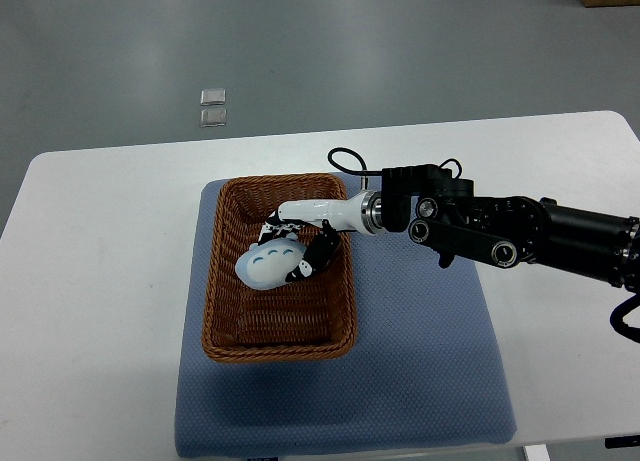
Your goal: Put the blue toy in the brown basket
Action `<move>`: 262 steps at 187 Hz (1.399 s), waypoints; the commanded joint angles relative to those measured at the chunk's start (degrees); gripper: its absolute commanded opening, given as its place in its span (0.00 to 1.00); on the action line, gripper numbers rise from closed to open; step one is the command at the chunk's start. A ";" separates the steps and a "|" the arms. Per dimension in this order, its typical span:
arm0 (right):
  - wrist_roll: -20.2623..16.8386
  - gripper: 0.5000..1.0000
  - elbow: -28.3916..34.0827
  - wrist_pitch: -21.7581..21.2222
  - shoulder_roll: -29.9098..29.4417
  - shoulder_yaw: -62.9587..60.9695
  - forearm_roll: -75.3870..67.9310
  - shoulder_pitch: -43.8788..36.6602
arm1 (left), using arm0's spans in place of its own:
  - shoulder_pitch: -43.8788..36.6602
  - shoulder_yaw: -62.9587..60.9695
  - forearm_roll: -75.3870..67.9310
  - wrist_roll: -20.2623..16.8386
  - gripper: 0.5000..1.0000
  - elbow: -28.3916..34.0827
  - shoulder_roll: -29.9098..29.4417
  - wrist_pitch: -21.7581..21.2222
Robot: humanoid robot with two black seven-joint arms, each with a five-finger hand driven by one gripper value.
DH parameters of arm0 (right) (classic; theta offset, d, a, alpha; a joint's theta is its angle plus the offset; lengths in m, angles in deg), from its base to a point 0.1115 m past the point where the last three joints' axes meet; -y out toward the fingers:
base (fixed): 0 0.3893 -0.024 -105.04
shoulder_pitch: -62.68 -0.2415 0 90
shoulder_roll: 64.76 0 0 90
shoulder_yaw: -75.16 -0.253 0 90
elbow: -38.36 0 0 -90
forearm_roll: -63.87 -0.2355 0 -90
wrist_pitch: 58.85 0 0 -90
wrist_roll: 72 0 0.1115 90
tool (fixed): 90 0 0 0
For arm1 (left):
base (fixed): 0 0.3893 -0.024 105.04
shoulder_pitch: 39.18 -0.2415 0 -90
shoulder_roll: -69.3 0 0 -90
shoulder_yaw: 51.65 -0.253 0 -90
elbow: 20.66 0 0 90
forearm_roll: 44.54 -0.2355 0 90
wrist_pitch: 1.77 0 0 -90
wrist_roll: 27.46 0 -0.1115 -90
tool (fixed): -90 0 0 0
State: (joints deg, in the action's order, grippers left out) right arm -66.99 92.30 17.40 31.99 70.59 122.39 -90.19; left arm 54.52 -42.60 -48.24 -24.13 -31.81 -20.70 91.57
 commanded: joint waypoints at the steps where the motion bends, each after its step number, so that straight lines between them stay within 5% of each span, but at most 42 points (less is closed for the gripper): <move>1: 0.43 0.59 0.03 -0.14 0.46 -0.17 -0.33 -0.32 | 0.00 0.00 0.00 0.01 1.00 -0.01 0.00 0.00; 64: 1.66 0.78 0.21 -1.98 2.65 -1.31 -0.95 -1.20 | 0.00 0.00 0.00 0.01 1.00 -0.01 0.00 0.00; 154: 1.75 0.81 0.38 -4.97 9.51 -11.95 -7.71 -3.31 | 0.00 0.09 0.00 0.01 1.00 -0.01 0.00 0.00; 205: 2.90 0.81 -0.14 -4.62 8.98 -34.45 -14.75 8.99 | 0.00 0.09 0.00 0.01 1.00 -0.09 0.00 0.00; 262: 2.90 0.81 -4.80 -4.71 1.77 -54.31 -46.65 21.30 | 0.09 0.00 0.00 0.01 1.00 -0.18 0.00 0.09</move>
State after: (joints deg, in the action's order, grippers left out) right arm -64.09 90.20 12.80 36.12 19.16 85.80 -71.36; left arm 54.52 -42.59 -48.24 -24.11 -31.96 -20.70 91.58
